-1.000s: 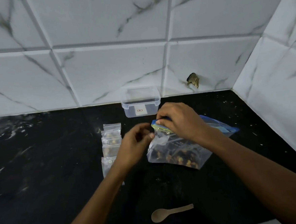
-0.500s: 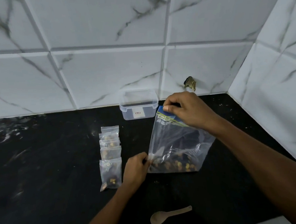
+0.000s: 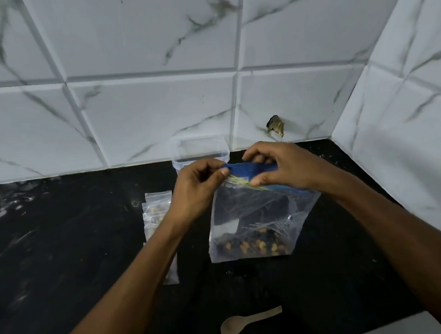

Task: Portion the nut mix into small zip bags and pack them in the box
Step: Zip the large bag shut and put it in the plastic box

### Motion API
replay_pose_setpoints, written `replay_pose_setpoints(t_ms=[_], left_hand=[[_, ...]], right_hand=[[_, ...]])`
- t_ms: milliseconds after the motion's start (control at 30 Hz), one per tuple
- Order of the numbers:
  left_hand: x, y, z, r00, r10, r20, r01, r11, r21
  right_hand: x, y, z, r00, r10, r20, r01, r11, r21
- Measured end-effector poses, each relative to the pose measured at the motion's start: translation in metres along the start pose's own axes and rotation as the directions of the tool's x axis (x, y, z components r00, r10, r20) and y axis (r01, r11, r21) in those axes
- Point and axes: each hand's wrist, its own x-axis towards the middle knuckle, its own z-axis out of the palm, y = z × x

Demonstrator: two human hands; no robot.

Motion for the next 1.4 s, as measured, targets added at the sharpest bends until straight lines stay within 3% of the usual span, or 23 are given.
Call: replay_pose_setpoints(t_ms=[100, 233, 433, 500, 567, 600, 667, 733, 800, 867, 933, 1033, 1133, 1267, 1400], left_hand=[[0.001, -0.008, -0.009, 0.998, -0.019, -0.053, 0.015, 0.997, -0.081], [-0.004, -0.016, -0.018, 0.999, 0.008, -0.034, -0.009, 0.999, -0.032], [-0.003, -0.018, -0.017, 0.992, 0.002, -0.128, -0.002, 1.000, 0.003], [-0.004, -0.010, -0.017, 0.979, 0.054, -0.196, -0.018, 0.983, 0.180], [-0.006, 0.003, -0.007, 0.945, 0.275, -0.177, -0.144, 0.835, 0.532], [-0.006, 0.010, 0.002, 0.901, 0.426, -0.079, -0.264, 0.683, 0.681], [-0.005, 0.022, 0.027, 0.761, 0.609, 0.223, -0.520, 0.367, 0.772], [-0.004, 0.029, 0.057, 0.657, 0.574, 0.489, -0.685, 0.184, 0.705], [-0.001, 0.031, 0.084, 0.653, 0.407, 0.639, -0.735, 0.139, 0.663], [0.004, 0.029, 0.106, 0.713, 0.172, 0.680, -0.701, 0.133, 0.701], [0.008, 0.029, 0.122, 0.771, 0.023, 0.636, -0.631, 0.159, 0.759], [0.016, 0.028, 0.131, 0.836, -0.099, 0.540, -0.484, 0.333, 0.809], [0.025, 0.028, 0.131, 0.816, -0.244, 0.524, -0.361, 0.493, 0.792], [0.032, 0.027, 0.123, 0.794, -0.288, 0.536, -0.286, 0.601, 0.747], [0.031, 0.025, 0.123, 0.815, -0.257, 0.519, -0.286, 0.600, 0.747]], right_hand=[[-0.021, 0.036, -0.015, 0.985, 0.148, 0.087, -0.125, 0.966, -0.228], [-0.049, 0.072, -0.023, 0.970, 0.240, 0.044, -0.238, 0.970, -0.052], [-0.064, 0.087, -0.003, 0.914, 0.292, -0.281, -0.315, 0.948, -0.038], [-0.065, 0.083, 0.000, 0.898, 0.289, -0.332, -0.312, 0.950, -0.017], [-0.064, 0.081, 0.002, 0.886, 0.285, -0.366, -0.302, 0.953, 0.011], [-0.063, 0.080, 0.003, 0.882, 0.284, -0.377, -0.292, 0.956, 0.036], [-0.061, 0.080, 0.003, 0.873, 0.298, -0.387, -0.284, 0.954, 0.093], [-0.061, 0.081, 0.002, 0.875, 0.306, -0.374, -0.281, 0.952, 0.121], [-0.063, 0.081, 0.003, 0.881, 0.303, -0.362, -0.271, 0.953, 0.137], [-0.067, 0.083, 0.005, 0.875, 0.318, -0.366, -0.265, 0.945, 0.190], [-0.071, 0.085, 0.009, 0.860, 0.349, -0.373, -0.264, 0.928, 0.262], [-0.077, 0.083, 0.014, 0.839, 0.376, -0.392, -0.207, 0.888, 0.410], [-0.089, 0.083, 0.020, 0.845, 0.412, -0.342, -0.195, 0.832, 0.520], [-0.108, 0.088, 0.043, 0.890, 0.434, -0.139, -0.198, 0.644, 0.739], [-0.107, 0.102, 0.073, 0.886, 0.464, -0.023, -0.367, 0.730, 0.577]])
